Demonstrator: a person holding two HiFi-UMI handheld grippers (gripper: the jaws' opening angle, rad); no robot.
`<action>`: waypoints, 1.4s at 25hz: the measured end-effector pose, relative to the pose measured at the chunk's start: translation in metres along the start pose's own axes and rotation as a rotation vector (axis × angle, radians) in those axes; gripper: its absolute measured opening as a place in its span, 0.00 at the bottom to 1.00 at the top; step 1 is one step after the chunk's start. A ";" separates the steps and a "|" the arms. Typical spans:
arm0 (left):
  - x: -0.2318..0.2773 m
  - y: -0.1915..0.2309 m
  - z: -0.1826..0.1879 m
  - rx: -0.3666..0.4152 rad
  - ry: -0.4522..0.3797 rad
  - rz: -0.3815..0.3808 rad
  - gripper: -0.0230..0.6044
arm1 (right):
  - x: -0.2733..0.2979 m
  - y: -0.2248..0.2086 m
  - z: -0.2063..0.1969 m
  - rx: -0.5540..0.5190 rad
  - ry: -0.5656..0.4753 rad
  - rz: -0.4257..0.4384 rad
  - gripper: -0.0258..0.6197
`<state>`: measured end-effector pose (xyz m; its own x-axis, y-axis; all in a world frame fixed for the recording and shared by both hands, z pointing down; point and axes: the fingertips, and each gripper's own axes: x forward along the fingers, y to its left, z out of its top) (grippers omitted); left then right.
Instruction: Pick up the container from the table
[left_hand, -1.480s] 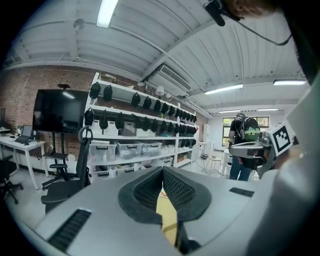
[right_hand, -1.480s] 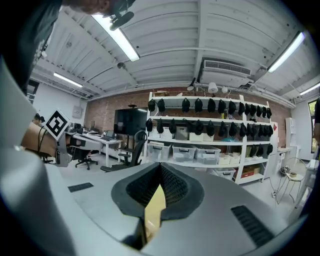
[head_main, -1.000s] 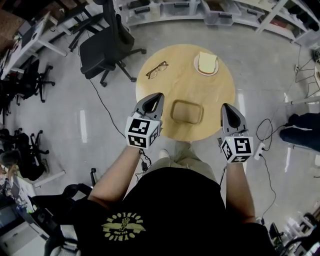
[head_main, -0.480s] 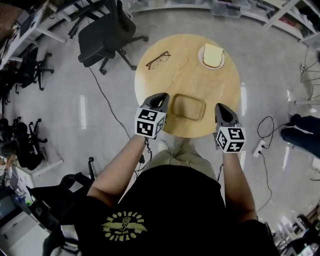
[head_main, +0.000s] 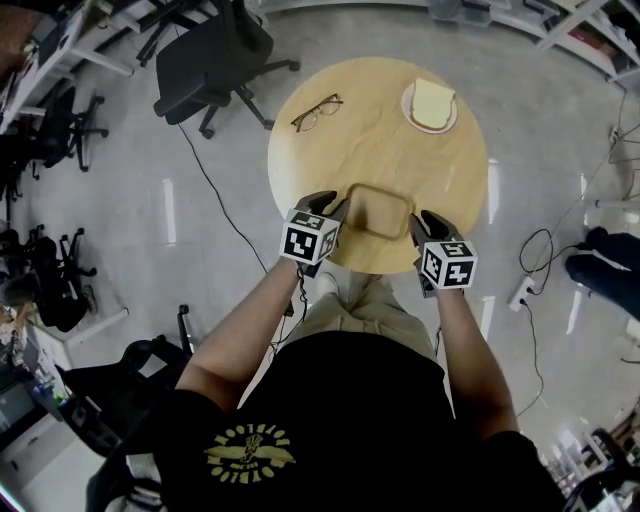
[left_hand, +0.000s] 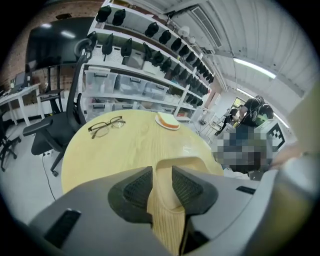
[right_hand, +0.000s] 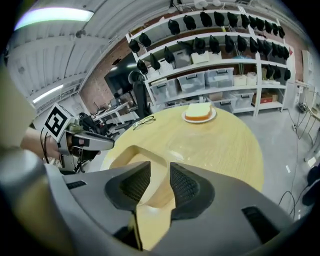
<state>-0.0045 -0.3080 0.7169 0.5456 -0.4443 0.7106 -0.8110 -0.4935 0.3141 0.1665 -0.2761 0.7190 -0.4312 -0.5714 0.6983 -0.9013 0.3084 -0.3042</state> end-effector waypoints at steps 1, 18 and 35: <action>0.005 0.000 -0.006 -0.001 0.018 -0.002 0.25 | 0.005 -0.002 -0.006 0.016 0.018 0.006 0.26; 0.037 0.004 -0.051 -0.016 0.166 0.028 0.13 | 0.041 -0.002 -0.047 0.171 0.169 0.043 0.28; -0.008 -0.012 -0.011 0.022 0.072 0.089 0.10 | 0.009 0.019 -0.010 0.116 0.112 0.005 0.16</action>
<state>-0.0011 -0.2901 0.7142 0.4548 -0.4325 0.7785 -0.8501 -0.4714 0.2347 0.1457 -0.2676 0.7261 -0.4339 -0.4802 0.7623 -0.9008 0.2175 -0.3757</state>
